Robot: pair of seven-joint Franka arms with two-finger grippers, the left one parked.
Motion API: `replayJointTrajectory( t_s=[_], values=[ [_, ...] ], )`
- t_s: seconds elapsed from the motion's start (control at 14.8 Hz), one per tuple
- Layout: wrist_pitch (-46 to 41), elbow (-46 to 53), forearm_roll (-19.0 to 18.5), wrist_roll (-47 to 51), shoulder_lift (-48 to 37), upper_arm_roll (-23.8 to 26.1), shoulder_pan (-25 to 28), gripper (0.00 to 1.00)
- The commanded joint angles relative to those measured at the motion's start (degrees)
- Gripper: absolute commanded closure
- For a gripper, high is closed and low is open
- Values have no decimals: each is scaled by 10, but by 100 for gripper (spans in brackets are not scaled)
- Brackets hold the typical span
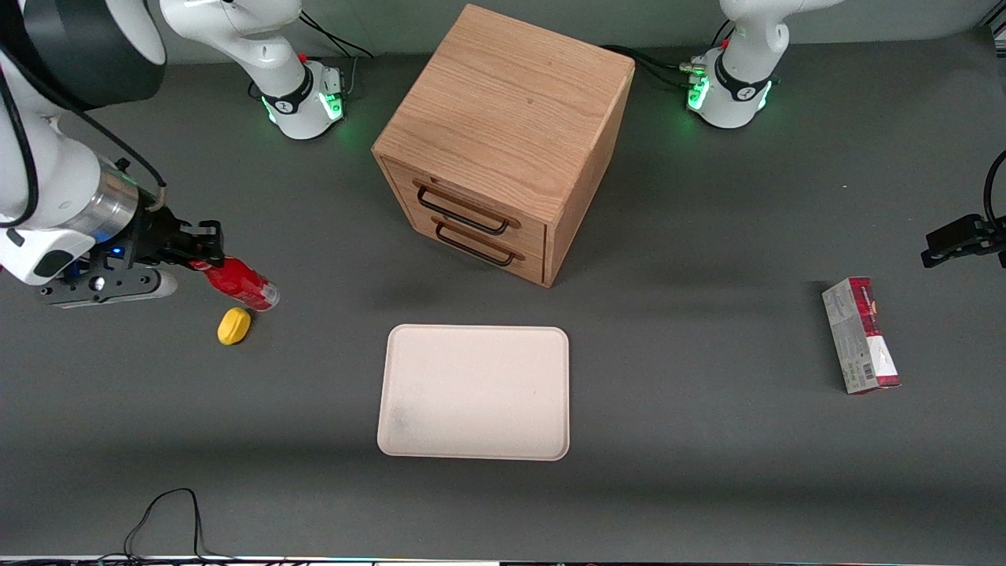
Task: Place coke bottle on tray
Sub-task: 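Lift the bottle and carry it with the right gripper over the tray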
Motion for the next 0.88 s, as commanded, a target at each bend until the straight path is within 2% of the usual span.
replayJointTrajectory(
  t_s=[0.0,0.14,0.34,0.68,0.81],
  values=[
    [-3,138,-2,74,105,54,-3,100],
    [57,148,-31,128,147,93,1,100],
    [138,149,-107,184,219,150,5,100],
    [266,145,-116,185,314,152,11,100],
    [283,143,-148,181,342,152,11,100]
  ],
)
